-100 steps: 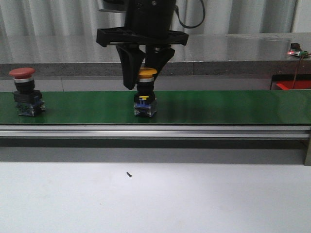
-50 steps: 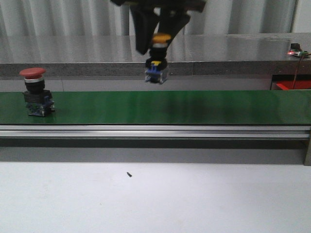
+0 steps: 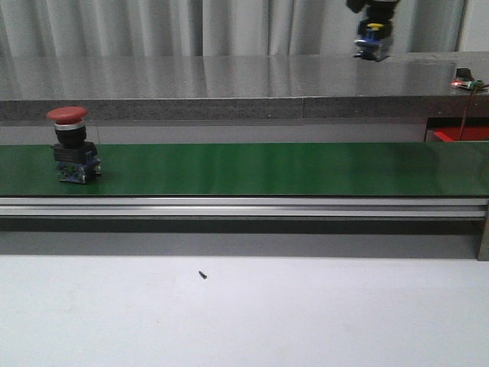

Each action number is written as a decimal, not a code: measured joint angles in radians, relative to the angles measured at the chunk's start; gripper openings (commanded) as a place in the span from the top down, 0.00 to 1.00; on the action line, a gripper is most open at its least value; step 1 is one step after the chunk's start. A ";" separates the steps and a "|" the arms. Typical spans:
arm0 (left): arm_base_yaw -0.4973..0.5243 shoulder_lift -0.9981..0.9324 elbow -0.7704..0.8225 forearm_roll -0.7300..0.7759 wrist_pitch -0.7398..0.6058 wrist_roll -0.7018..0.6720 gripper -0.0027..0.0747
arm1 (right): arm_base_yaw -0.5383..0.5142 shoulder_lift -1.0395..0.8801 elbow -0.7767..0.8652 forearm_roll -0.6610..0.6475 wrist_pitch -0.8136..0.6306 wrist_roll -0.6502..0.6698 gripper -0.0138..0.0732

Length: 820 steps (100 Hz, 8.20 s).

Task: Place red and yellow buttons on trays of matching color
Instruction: 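Carry the yellow button to the yellow tray and release, then lower the right gripper onto the red button on the belt and grasp, then carry the red button to the red tray and release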

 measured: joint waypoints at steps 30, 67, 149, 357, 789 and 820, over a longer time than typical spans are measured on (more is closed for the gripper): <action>0.000 0.000 0.000 0.000 -0.004 0.000 0.99 | -0.221 -0.015 0.023 -0.009 0.000 0.002 0.63; 0.000 0.000 0.000 0.000 -0.005 0.000 0.99 | -0.448 -0.015 0.059 -0.009 0.000 0.002 0.63; 0.000 0.000 0.000 0.001 -0.035 0.000 0.99 | -0.544 -0.015 0.624 -0.008 -0.245 0.008 0.63; 0.000 0.000 0.000 0.001 -0.078 0.000 0.99 | 0.273 -0.192 0.365 -0.001 -0.117 0.034 0.21; 0.000 0.000 0.000 0.001 -0.078 0.000 0.99 | -0.502 0.241 0.288 -0.003 -0.285 0.013 0.17; 0.000 0.000 0.000 0.001 -0.078 0.000 0.99 | -0.504 0.124 0.288 -0.003 -0.238 0.005 0.18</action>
